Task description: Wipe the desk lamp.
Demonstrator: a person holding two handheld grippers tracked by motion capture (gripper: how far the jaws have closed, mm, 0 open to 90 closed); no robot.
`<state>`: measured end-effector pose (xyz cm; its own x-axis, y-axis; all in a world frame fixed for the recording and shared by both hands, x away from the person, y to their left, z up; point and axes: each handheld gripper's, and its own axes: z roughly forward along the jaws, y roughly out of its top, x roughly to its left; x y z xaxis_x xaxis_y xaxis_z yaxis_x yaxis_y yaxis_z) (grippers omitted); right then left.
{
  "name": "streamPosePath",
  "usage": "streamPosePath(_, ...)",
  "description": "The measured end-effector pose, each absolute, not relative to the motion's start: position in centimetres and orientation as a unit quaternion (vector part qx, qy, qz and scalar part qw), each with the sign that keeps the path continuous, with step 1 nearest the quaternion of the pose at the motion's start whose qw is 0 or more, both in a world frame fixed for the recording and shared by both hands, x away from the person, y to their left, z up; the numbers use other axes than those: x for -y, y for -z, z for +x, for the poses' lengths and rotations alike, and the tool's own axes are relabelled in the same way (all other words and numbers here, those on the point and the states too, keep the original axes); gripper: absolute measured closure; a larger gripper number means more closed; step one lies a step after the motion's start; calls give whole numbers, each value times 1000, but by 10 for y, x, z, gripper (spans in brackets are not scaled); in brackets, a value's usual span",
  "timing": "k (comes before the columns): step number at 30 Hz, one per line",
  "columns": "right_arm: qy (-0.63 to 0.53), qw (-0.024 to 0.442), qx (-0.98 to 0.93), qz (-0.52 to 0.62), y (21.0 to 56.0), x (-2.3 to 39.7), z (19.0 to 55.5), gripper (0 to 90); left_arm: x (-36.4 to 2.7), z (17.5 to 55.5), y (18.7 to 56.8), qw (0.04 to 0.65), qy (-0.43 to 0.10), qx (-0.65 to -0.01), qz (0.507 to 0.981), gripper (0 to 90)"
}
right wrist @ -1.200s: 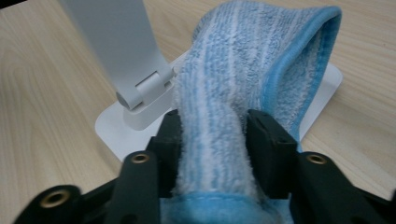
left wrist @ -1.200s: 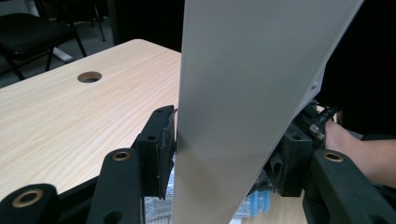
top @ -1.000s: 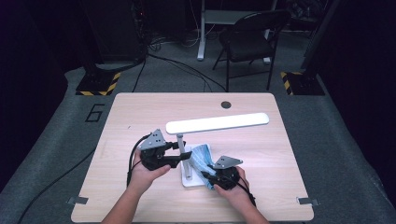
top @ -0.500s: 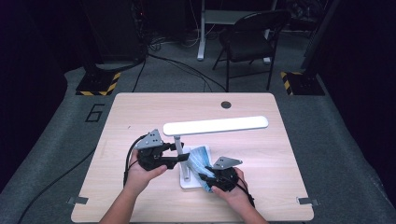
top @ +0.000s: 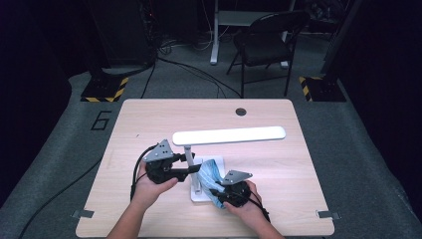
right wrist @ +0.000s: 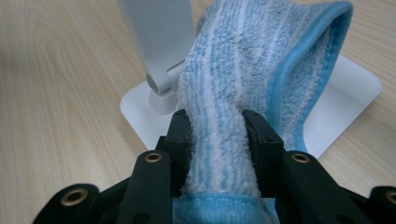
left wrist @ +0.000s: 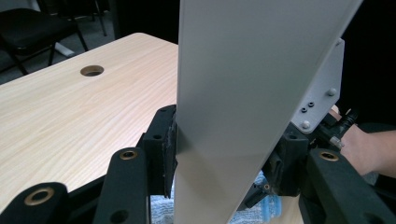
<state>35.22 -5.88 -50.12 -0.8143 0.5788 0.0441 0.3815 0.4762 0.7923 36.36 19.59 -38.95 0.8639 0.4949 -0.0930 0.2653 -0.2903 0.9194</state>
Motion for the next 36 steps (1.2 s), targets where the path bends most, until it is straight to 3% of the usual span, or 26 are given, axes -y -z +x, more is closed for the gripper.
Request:
streamPosePath(30, -389, 146, -862, 291, 498, 46, 355, 626, -193, 365, 390, 541, -107, -237, 799, 521)
streamPosePath(36, -381, 129, -860, 314, 496, 43, 364, 628, -193, 364, 391, 542, -110, -238, 798, 522)
